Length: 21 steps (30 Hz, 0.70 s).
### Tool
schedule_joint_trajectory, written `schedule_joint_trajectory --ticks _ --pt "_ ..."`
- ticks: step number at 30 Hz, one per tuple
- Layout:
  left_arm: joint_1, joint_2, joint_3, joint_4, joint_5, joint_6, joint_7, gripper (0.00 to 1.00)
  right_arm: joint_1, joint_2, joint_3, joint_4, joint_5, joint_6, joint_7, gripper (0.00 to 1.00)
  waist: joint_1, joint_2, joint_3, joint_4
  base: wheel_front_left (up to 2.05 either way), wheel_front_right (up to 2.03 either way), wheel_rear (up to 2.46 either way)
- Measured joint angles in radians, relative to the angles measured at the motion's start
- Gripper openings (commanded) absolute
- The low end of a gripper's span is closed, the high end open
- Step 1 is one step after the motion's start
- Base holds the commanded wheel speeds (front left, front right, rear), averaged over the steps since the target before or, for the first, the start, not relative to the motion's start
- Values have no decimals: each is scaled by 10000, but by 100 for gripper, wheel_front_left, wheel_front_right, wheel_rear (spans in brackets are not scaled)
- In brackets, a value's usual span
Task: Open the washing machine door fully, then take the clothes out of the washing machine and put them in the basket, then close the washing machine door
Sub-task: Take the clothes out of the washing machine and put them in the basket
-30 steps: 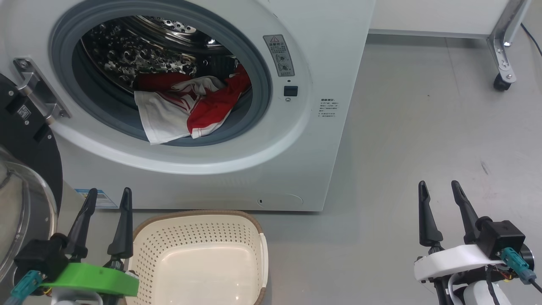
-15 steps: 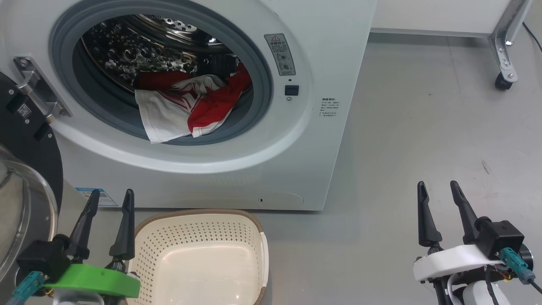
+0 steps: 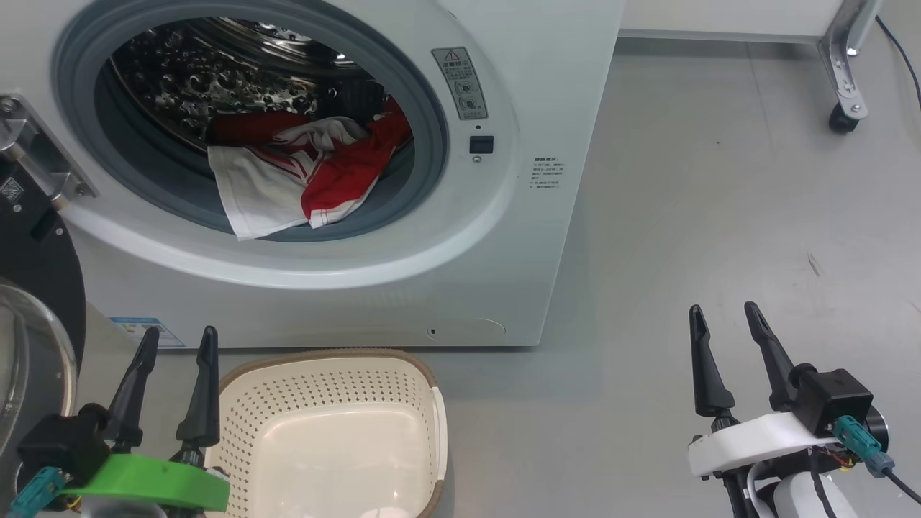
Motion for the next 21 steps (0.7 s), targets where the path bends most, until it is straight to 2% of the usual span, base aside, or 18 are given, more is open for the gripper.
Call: schedule_joint_trajectory --ticks 5,12,21 --pt "111 84 -6 -111 -307 0 0 100 -18 0 136 -44 0 -2 0 100 0 0 330 -297 0 0 0" --pt "-25 685 12 -330 -236 0 284 100 -23 0 399 -244 105 -77 0 100 0 0 924 -812 0 0 0" --pt "-1166 1292 589 -339 -268 12 1072 100 -305 2 1030 -604 541 -326 0 100 0 0 1851 -1736 0 0 0"
